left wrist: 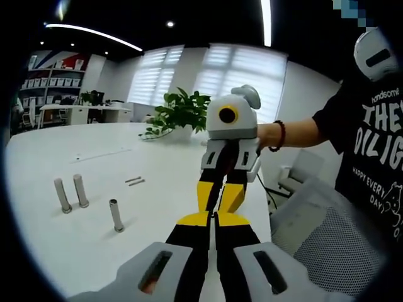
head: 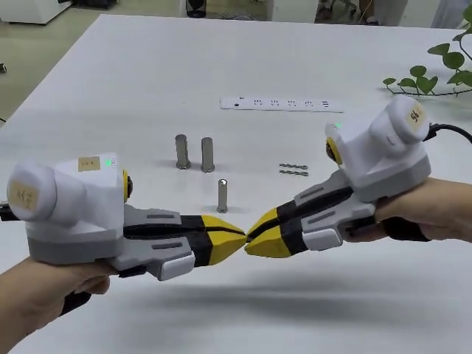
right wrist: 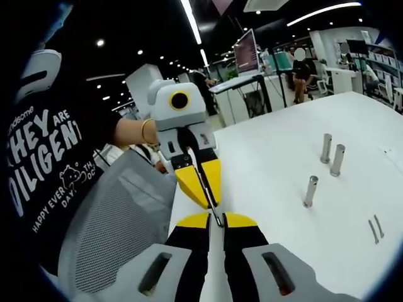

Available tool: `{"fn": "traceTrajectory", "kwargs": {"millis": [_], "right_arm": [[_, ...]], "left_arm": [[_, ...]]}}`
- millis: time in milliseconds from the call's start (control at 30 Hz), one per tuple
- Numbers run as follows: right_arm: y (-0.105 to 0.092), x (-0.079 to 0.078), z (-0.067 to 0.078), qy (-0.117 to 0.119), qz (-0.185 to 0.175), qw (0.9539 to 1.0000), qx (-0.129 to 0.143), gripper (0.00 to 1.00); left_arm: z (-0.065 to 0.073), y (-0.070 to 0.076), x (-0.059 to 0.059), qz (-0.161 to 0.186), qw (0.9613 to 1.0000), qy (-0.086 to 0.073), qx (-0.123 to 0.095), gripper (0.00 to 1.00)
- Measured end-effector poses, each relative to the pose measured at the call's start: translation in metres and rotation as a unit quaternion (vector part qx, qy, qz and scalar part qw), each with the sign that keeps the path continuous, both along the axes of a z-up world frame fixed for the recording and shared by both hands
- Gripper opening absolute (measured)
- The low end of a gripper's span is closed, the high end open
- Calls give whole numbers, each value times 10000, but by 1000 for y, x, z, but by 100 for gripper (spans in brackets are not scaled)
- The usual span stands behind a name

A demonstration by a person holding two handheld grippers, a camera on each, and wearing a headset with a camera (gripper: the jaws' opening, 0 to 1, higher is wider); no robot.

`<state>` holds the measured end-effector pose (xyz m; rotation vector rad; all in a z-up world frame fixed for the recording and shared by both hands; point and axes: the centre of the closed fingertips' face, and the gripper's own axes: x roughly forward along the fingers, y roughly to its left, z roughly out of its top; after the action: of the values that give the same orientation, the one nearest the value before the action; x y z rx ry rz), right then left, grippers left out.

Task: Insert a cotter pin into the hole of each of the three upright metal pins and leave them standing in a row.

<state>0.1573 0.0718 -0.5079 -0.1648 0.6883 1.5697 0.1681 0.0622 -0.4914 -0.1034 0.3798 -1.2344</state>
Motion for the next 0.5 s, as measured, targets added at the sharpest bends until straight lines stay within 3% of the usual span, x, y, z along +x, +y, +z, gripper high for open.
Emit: {"fn": "traceTrajectory", "kwargs": {"millis": [200, 267, 333, 500], "right_arm": [[-2, 2, -1, -130, 12, 9999, -66, 0], [-2, 2, -1, -174, 60, 9998, -124, 0], [-2, 2, -1, -382, 152, 9990, -175, 0], [-2, 0, 0, -436, 232, 9986, -201, 0]], "left_arm": [[-1, 0, 1, 20, 10000, 44, -27, 0], [-1, -1, 1, 5, 10000, 7, -5, 0], [-2, -1, 1, 13, 10000, -22, 15, 0], [-1, 0, 4, 129, 9998, -105, 71, 3]]}}
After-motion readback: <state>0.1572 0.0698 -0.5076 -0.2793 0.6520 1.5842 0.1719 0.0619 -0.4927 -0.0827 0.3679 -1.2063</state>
